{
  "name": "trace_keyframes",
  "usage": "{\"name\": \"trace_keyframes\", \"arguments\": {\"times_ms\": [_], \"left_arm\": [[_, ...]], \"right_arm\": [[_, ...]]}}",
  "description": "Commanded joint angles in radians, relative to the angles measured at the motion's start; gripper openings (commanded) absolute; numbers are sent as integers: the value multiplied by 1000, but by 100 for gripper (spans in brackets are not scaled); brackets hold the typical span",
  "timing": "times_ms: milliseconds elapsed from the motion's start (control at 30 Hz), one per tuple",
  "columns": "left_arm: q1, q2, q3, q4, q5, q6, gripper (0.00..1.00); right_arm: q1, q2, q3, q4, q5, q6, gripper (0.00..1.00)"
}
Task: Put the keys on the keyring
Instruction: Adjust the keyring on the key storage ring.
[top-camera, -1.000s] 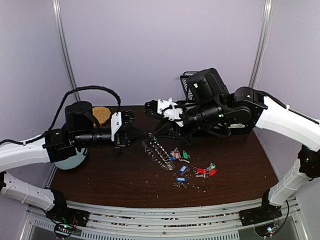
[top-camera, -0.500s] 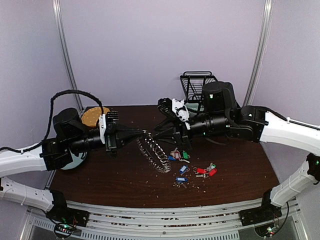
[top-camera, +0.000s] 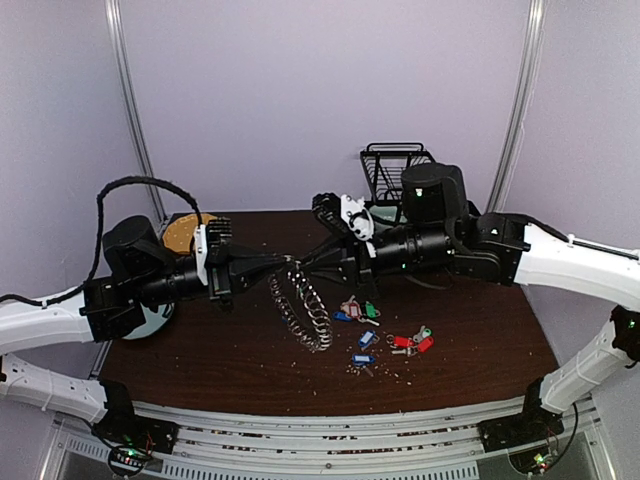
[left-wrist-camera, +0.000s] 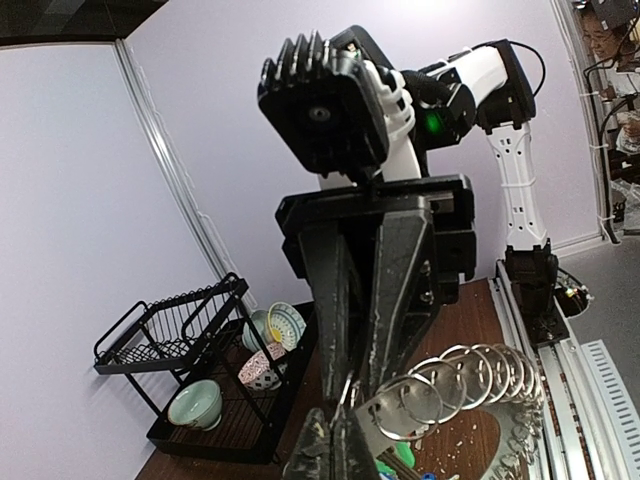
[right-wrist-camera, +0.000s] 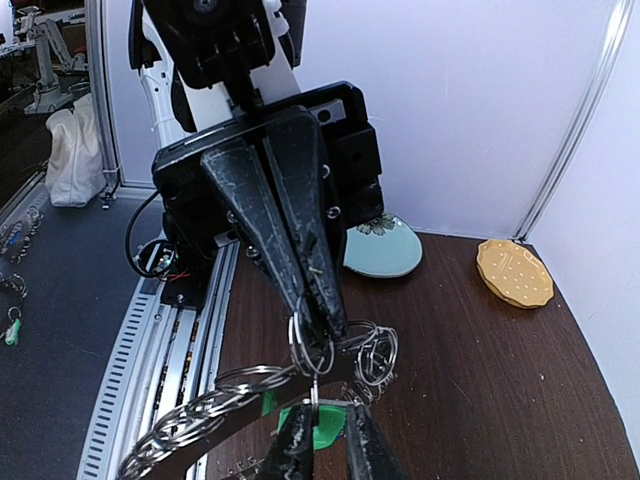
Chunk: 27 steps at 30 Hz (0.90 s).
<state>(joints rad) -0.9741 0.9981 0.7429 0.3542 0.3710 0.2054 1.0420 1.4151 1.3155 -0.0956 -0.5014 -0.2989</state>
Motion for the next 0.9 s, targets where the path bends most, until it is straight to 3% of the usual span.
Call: {"name": "trace_keyframes", "arguments": {"times_ms": [0,200,633,867], "left_arm": [[0,-18,-9,115,9,-23,0],[1,-8,-23,176,23,-63,0],[-18,43,-56,337,66,-171,0],[-18,8,-67,309,20,-148,0]], "right_arm": [[0,11,4,9,-3,12,13],[0,25,-1,49,-37,17,2],[1,71,33,83,-42,26,0],[-1,2,-4,31,36,-30,20]]}}
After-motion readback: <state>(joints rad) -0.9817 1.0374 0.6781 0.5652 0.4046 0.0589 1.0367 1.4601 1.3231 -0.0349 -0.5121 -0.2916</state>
